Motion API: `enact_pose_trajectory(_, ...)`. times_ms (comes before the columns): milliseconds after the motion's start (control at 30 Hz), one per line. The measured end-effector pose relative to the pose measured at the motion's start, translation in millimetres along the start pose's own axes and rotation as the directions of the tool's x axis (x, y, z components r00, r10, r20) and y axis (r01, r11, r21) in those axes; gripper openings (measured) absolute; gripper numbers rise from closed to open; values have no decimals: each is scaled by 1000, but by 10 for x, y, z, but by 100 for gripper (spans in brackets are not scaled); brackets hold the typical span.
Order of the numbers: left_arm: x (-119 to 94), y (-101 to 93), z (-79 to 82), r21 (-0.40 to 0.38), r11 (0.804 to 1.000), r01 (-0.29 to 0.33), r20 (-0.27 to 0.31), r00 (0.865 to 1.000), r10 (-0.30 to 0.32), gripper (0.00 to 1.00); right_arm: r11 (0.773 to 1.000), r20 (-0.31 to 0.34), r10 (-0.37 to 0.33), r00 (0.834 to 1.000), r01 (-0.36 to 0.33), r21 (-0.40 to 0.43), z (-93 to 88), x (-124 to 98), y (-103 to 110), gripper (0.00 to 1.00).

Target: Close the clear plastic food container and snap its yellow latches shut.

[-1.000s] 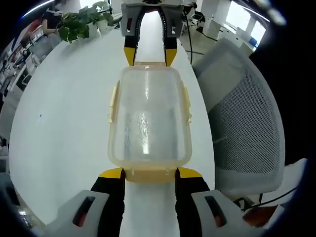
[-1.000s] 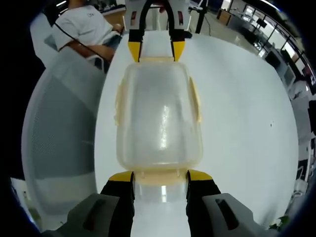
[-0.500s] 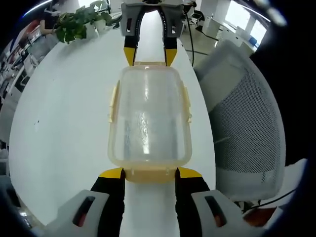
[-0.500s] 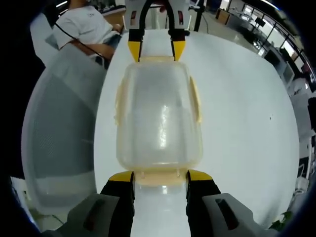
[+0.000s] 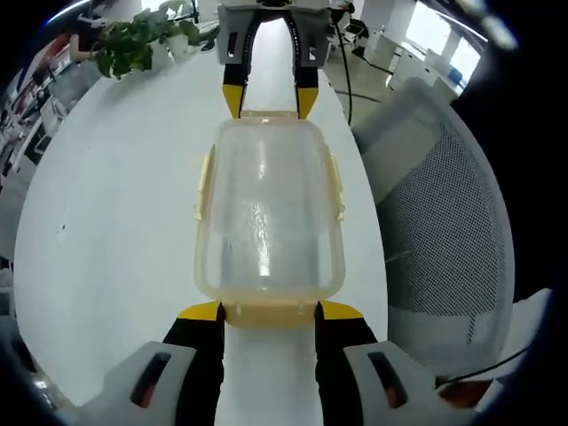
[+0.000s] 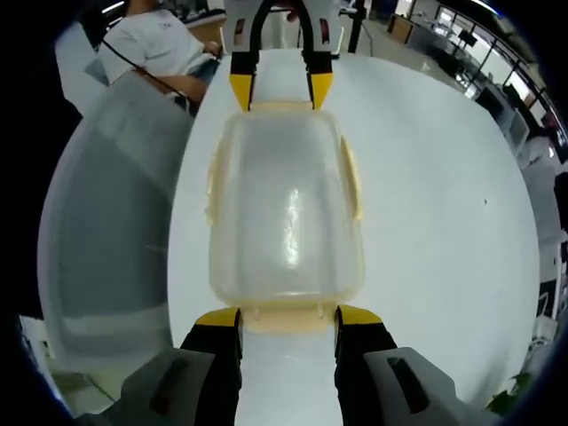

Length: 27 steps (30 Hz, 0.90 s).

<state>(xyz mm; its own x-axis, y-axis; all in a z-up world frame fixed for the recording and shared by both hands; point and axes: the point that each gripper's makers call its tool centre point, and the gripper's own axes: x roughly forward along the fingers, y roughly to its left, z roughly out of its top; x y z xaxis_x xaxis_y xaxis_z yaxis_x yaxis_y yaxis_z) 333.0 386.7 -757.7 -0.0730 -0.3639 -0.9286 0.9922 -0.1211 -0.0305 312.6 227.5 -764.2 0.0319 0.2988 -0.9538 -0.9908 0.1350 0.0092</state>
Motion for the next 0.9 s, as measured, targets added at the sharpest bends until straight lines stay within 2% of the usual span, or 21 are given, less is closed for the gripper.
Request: enact_pose_trajectory(900,214,1,431,-30,1000,0,-10,1000,0,39,1000,4,20,1000,-19,-16,-473,-71,-57,39)
